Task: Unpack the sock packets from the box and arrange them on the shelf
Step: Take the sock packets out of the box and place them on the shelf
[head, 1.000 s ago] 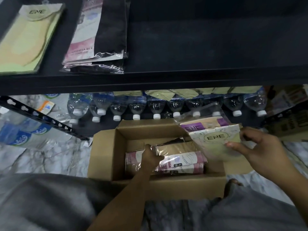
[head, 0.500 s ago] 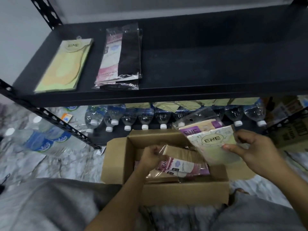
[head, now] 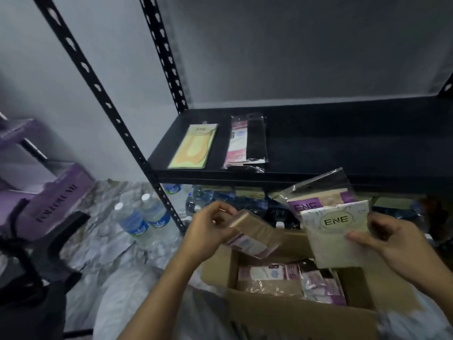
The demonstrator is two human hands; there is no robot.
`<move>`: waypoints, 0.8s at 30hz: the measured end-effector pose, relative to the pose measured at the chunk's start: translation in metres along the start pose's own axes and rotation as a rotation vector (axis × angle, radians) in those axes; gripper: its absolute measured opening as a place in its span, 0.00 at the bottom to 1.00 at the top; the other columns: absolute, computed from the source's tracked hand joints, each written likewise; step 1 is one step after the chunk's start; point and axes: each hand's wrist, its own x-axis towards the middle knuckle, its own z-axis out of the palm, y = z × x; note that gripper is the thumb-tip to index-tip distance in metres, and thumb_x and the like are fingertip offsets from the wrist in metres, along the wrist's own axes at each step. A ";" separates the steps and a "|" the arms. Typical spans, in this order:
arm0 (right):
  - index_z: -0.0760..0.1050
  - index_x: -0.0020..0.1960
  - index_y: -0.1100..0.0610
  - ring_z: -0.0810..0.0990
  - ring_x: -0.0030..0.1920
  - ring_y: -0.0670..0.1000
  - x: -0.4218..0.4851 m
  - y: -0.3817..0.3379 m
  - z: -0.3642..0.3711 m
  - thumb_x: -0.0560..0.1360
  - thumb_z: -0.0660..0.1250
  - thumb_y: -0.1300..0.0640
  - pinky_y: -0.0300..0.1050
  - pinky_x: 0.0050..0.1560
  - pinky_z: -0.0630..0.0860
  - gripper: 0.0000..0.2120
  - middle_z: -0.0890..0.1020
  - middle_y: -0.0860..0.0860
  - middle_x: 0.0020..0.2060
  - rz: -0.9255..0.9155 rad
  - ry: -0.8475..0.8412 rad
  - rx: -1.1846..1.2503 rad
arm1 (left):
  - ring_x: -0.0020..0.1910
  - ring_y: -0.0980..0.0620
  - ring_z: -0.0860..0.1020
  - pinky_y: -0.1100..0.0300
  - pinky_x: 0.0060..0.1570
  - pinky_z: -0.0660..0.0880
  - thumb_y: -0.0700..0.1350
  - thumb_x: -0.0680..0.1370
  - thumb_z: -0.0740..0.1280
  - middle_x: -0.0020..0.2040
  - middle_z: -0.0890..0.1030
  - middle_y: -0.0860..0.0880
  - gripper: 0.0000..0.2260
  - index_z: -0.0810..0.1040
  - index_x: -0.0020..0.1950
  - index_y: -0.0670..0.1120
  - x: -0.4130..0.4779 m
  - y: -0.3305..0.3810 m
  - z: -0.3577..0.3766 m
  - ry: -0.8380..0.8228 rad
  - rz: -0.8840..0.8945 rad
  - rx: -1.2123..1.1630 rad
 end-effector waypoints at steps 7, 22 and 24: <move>0.80 0.43 0.46 0.81 0.42 0.38 -0.012 -0.044 0.010 0.67 0.74 0.60 0.38 0.42 0.77 0.11 0.82 0.30 0.36 -0.040 0.051 0.098 | 0.37 0.62 0.82 0.69 0.35 0.76 0.36 0.66 0.79 0.38 0.84 0.53 0.13 0.81 0.42 0.50 -0.046 0.041 -0.065 0.216 0.070 -0.101; 0.82 0.47 0.55 0.84 0.44 0.46 0.039 -0.144 0.043 0.71 0.72 0.62 0.44 0.44 0.81 0.06 0.85 0.47 0.43 -0.040 0.103 0.424 | 0.37 0.62 0.83 0.71 0.33 0.76 0.38 0.65 0.80 0.39 0.85 0.60 0.14 0.83 0.44 0.52 -0.019 0.109 -0.163 0.107 0.148 0.191; 0.81 0.47 0.56 0.85 0.43 0.49 0.061 -0.159 0.048 0.71 0.72 0.62 0.46 0.42 0.81 0.05 0.86 0.50 0.43 0.014 0.068 0.488 | 0.37 0.60 0.83 0.69 0.33 0.77 0.40 0.65 0.80 0.39 0.85 0.58 0.13 0.83 0.44 0.53 -0.006 0.116 -0.175 0.099 0.145 0.223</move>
